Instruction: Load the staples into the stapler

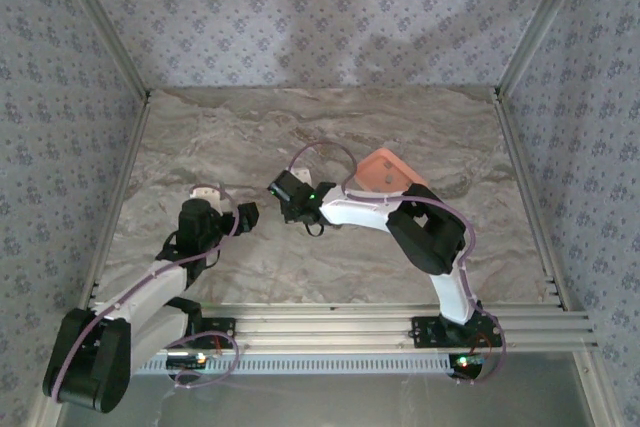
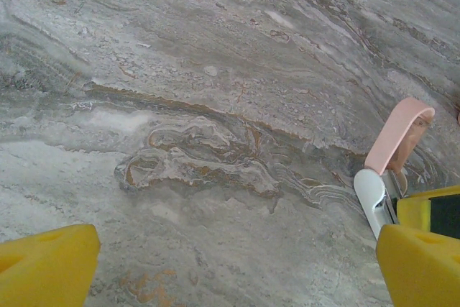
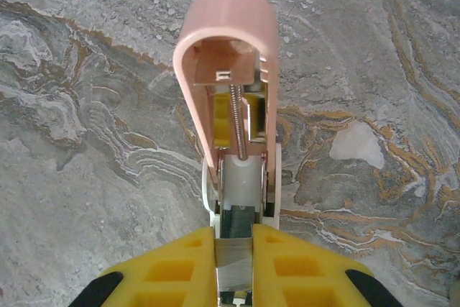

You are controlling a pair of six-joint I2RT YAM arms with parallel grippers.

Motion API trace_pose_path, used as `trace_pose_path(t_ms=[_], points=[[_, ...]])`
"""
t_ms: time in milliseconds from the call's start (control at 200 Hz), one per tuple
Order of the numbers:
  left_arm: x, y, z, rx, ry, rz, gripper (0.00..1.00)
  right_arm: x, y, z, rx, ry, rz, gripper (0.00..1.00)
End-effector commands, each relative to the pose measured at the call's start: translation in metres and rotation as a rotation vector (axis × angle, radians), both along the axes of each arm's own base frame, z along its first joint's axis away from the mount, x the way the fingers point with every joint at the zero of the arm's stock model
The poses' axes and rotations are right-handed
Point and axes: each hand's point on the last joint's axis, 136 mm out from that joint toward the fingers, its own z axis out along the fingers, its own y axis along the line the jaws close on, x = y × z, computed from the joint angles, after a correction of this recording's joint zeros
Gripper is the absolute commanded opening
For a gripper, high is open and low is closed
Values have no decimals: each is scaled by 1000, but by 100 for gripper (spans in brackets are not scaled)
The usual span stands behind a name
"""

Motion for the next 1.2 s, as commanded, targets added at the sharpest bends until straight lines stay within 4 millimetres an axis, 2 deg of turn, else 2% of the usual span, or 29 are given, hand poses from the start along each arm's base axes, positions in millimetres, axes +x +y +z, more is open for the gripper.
trace_pose_path(t_ms=[0,125,380,535,850,1194], points=[[3,1,2,8,-20,-6,99,4,-8,-11,-35,23,-41,16],[3,1,2,7,-18,-6,98,7,-5,-4,-19,4,-33,16],[5,-1,6,4,-24,-14,98,12,-1,28,14,-84,-2,15],[6,-2,6,-1,-23,-17,99,11,-4,35,19,-109,-1,16],[8,-4,3,-4,-14,-21,98,12,-10,21,1,-79,-3,16],[12,-6,-2,-4,1,-26,98,13,-5,12,9,-53,6,15]])
